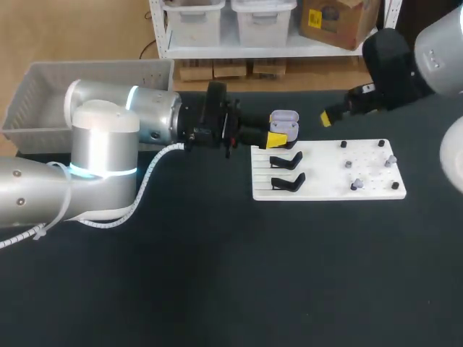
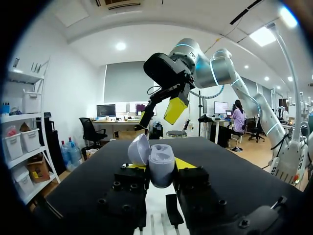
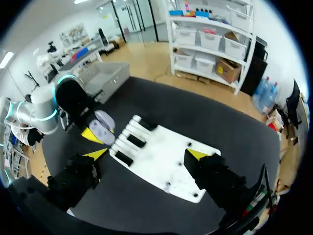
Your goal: Pick up each earbud case from the left stands, insert the matching earbuds, close the lid, and place the case in the box.
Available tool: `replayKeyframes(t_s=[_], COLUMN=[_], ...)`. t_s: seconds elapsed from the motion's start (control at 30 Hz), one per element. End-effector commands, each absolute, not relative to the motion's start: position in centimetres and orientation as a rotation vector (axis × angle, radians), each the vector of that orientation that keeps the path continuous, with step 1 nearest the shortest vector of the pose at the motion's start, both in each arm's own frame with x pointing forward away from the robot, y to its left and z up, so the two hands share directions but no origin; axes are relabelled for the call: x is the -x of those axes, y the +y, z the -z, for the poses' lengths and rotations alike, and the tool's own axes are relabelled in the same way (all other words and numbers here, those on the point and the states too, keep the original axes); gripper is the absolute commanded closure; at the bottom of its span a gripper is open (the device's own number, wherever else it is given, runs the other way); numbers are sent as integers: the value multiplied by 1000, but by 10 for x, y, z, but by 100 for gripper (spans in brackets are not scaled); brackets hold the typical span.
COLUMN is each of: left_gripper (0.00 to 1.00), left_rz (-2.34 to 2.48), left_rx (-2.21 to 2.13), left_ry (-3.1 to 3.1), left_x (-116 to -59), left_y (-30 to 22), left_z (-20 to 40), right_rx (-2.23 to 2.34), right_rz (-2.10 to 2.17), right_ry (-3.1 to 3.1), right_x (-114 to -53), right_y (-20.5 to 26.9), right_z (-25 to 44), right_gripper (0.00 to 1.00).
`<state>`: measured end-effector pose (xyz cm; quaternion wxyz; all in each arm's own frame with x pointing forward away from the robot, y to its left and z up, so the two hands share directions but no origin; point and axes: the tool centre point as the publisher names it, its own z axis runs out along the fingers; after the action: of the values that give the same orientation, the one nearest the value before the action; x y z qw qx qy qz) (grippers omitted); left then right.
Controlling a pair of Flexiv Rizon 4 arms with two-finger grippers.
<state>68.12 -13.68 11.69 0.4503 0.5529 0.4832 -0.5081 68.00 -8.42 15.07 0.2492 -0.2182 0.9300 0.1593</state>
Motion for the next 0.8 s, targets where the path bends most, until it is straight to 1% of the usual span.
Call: replayKeyframes(t_s=[0.03, 0.43, 0.8], left_gripper=[100, 100, 100], left_rz=[1254, 1254, 1254], left_rx=[-1364, -1364, -1364], left_ry=[1191, 1191, 1191], left_x=[-681, -681, -681], left_y=[-136, -136, -136], left_z=[-116, -116, -116], right_rx=[511, 577, 554], right_rz=[-49, 160, 143], right_ry=[2601, 2768, 2856], right_x=[-672, -669, -673], right_y=[-99, -143, -166], right_z=[-153, -119, -91], right_gripper=[0, 0, 0])
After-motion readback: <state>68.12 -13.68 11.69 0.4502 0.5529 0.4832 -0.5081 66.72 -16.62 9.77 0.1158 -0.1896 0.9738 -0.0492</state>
